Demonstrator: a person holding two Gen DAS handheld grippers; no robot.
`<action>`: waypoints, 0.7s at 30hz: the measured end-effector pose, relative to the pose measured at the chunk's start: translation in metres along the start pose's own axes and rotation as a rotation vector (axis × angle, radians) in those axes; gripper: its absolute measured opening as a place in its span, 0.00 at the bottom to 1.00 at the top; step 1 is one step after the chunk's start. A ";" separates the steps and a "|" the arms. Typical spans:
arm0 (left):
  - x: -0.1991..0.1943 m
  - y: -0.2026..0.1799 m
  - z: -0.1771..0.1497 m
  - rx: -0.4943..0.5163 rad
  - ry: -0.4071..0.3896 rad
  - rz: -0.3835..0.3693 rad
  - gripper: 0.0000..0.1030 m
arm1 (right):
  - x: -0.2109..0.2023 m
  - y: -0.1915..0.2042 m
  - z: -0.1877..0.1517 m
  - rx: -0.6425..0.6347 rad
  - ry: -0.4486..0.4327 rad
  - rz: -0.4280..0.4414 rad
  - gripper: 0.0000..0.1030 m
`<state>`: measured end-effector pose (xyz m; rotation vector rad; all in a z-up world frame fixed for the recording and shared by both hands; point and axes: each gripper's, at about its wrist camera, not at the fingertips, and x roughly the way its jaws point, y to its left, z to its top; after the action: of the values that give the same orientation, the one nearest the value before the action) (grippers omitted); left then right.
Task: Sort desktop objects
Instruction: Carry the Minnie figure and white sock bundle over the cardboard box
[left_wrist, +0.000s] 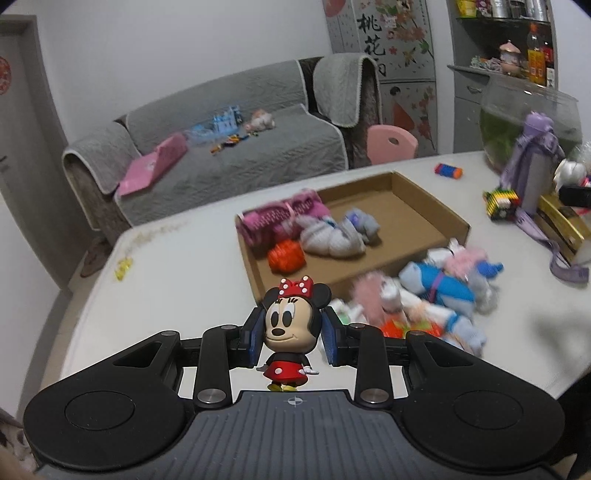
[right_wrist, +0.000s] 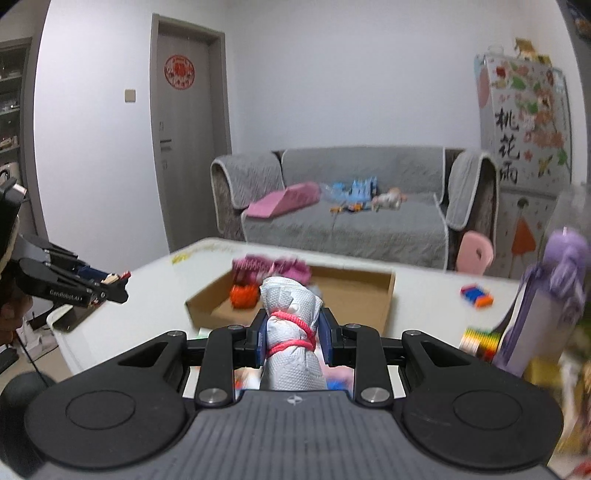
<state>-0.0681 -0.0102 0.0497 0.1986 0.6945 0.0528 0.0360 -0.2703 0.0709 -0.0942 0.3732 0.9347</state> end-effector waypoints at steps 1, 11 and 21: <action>0.002 0.002 0.005 -0.006 0.002 0.000 0.37 | 0.003 -0.003 0.004 -0.004 -0.004 -0.001 0.24; 0.020 0.008 0.053 -0.046 -0.023 -0.025 0.37 | 0.034 -0.017 0.042 -0.038 -0.014 0.025 0.24; 0.056 0.012 0.080 -0.075 -0.023 -0.064 0.37 | 0.070 -0.020 0.063 -0.069 0.005 0.058 0.24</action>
<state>0.0264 -0.0052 0.0769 0.1049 0.6746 0.0149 0.1062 -0.2131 0.1030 -0.1492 0.3504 1.0049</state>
